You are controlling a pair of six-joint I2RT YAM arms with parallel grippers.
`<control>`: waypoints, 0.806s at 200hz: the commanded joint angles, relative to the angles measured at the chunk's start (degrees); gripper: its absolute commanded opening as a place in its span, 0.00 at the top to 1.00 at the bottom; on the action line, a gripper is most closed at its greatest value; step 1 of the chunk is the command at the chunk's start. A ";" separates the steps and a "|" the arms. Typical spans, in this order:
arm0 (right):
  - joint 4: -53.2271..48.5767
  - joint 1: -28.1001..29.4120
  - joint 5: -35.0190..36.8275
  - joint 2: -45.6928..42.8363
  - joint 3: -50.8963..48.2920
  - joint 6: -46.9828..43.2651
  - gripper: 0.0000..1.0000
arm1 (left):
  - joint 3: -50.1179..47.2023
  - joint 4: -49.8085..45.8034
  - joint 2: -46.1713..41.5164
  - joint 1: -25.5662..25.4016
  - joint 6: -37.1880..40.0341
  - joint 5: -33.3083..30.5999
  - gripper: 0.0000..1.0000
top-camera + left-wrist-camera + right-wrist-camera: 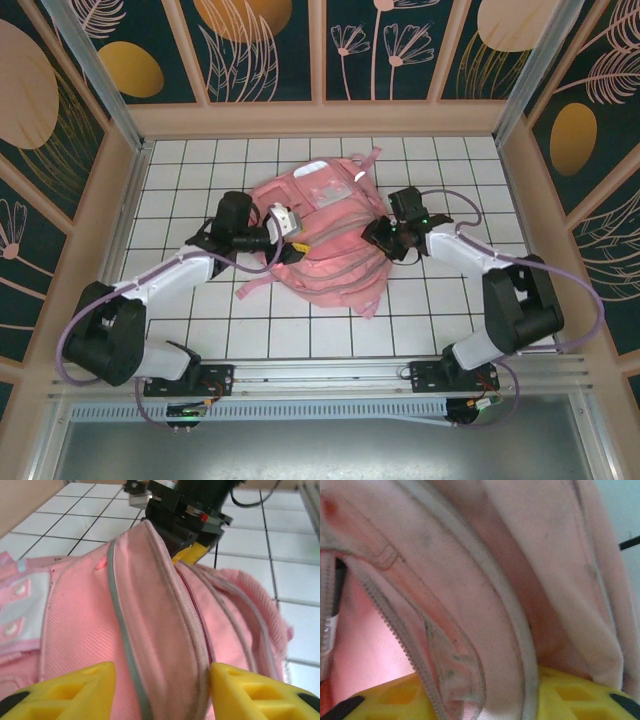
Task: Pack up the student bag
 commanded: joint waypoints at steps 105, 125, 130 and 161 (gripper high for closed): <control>4.77 -10.20 -13.39 8.27 6.50 -20.66 0.87 | 15.50 -17.55 15.71 1.20 33.56 -20.04 0.31; 4.77 -10.25 -14.65 8.24 6.51 -20.98 0.87 | 15.72 -12.51 16.43 -0.09 33.23 -20.29 0.31; 4.67 -10.27 -14.68 8.21 6.54 -21.14 0.87 | 15.82 -12.40 16.56 -0.55 33.94 -20.03 0.31; 4.55 -10.37 -15.07 7.48 6.29 -21.37 0.87 | 15.43 -14.64 19.13 -3.53 39.61 -21.59 0.32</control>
